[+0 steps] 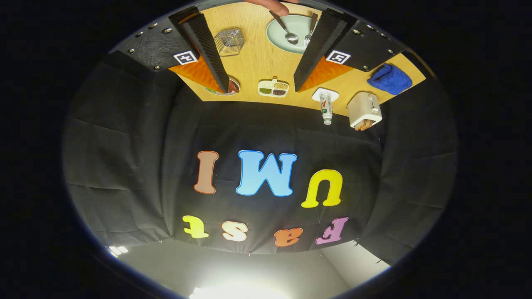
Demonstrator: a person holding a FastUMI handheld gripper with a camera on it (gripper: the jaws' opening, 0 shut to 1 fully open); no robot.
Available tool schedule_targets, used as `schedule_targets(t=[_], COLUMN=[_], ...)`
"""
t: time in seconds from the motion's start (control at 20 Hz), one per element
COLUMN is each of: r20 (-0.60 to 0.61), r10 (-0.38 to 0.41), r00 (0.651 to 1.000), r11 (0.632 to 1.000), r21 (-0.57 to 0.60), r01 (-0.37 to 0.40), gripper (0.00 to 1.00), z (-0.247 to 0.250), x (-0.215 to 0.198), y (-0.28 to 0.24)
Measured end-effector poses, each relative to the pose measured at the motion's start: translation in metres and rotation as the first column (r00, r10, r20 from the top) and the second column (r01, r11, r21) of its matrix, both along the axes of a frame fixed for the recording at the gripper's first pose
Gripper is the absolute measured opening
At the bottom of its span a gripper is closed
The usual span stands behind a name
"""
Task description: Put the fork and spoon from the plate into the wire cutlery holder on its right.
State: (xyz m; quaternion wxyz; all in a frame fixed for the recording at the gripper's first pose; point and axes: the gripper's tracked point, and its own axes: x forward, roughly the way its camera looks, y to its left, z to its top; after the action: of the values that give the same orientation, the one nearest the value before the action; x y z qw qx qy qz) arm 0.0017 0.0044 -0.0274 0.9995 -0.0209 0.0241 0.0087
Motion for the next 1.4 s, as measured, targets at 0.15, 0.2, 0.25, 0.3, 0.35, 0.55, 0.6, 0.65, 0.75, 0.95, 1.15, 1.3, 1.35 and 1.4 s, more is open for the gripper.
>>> schedule_targets(t=[0.15,0.2,0.25,0.3,0.35,0.55,0.6,0.65,0.75,0.95,1.15,1.3,1.35,1.4], r20=[-0.007,-0.020,-0.036,-0.048,-0.061,-0.115,-0.132,-0.152,-0.199,-0.311,-0.420,-0.501,-0.527,-0.552], r10=[0.011,0.012,0.016,0.016,0.018,0.054,0.065,0.077,0.093,0.103,0.101,0.127,0.140,0.148], r00=[1.000,1.000,0.999,0.999,0.998,0.992,0.989,0.985,0.976,0.945,0.902,0.856,0.838,0.821], r11=[1.000,1.000,1.000,1.000,1.000,0.997,0.996,0.994,0.991,0.991,0.985,0.966,0.957,0.948], r21=[-0.005,-0.005,-0.001,0.001,-0.003,-0.044,-0.053,-0.062,-0.073,-0.055,-0.087,-0.133,-0.144,-0.158], r01=[-0.011,-0.013,-0.016,-0.016,-0.018,-0.059,-0.073,-0.087,-0.110,-0.126,-0.151,-0.222,-0.250,-0.276], gripper=[0.97,0.96,0.97,0.96,0.97,0.97,0.97,0.97,0.97,0.96,0.97,0.97,0.97,0.94], z=[-0.009,-0.015,-0.021,-0.026,-0.030,-0.050,-0.056,-0.062,-0.077,-0.115,-0.151,-0.178,-0.186,-0.195], x=[0.003,0.004,0.004,0.005,0.007,0.008,0.008,0.008,0.007,0.006,0.003,-0.003,-0.005,-0.008], y=[0.005,0.006,0.007,0.007,0.008,0.018,0.020,0.021,0.022,0.019,0.016,0.018,0.019,0.019])
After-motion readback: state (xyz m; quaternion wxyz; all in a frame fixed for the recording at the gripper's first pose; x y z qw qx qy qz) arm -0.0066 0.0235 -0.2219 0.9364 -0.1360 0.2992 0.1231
